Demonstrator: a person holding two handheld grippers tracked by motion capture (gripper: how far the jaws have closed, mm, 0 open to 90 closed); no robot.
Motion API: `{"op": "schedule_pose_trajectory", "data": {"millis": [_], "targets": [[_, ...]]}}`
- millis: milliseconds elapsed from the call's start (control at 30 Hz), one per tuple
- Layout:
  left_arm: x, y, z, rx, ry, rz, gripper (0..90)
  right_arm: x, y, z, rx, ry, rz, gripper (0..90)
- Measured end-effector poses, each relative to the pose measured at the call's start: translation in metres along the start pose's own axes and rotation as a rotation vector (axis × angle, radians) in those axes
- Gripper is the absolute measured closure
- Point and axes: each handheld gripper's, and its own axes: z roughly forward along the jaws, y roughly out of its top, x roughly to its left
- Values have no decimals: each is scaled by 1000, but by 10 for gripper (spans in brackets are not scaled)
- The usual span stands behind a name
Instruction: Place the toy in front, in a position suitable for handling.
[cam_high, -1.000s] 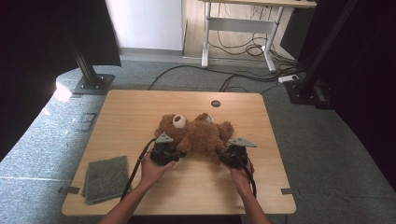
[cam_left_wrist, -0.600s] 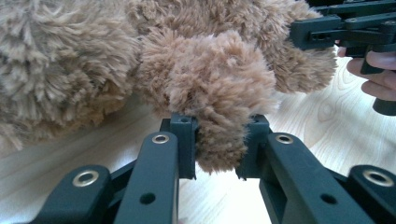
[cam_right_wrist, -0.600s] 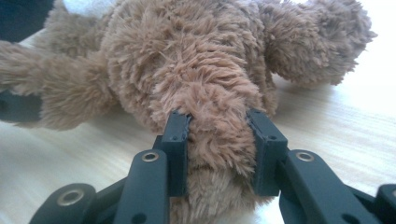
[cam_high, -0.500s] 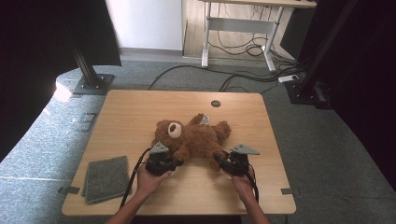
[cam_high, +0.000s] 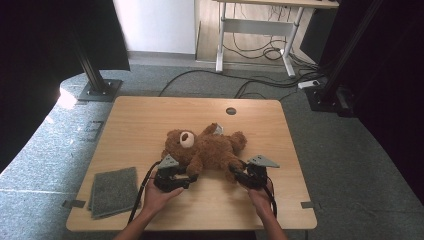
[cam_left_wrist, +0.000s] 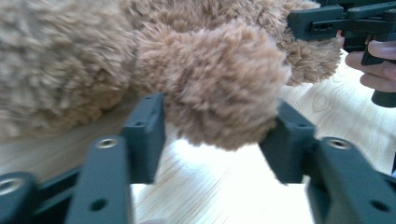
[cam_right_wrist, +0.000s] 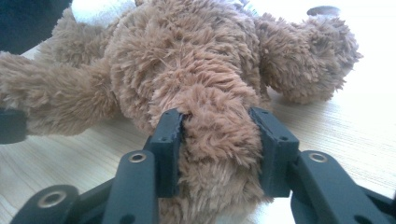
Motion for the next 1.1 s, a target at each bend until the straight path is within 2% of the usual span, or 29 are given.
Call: {"op": "schedule_pose_trajectory", "data": {"millis": [100, 167, 300, 367, 467, 500, 800, 933, 1100], "targets": [[3, 3, -13, -7, 14, 14, 320, -1, 0, -1, -10, 0, 4, 509], [6, 3, -24, -16, 14, 4, 263, -2, 0, -2, -20, -8, 11, 480], [20, -3, -55, -24, 42, -23, 222, -4, 1, -4, -32, -11, 26, 443], [31, -6, -68, -30, 74, -47, 211, -4, 1, -5, -36, -14, 27, 427], [43, -11, -80, -10, 146, -62, 188, -4, 1, -7, -41, -15, 23, 411], [47, -13, -84, -2, 155, -76, 179, -4, 1, -7, -44, -16, 20, 406], [70, -38, -111, 52, 294, -154, 131, -4, -2, -12, -48, -9, 18, 394], [79, -51, -119, 66, 328, -188, 128, -4, -5, -11, -42, -4, 17, 392], [87, -62, -122, 86, 378, -199, 124, -6, -5, -12, -46, -7, 21, 391]]}}
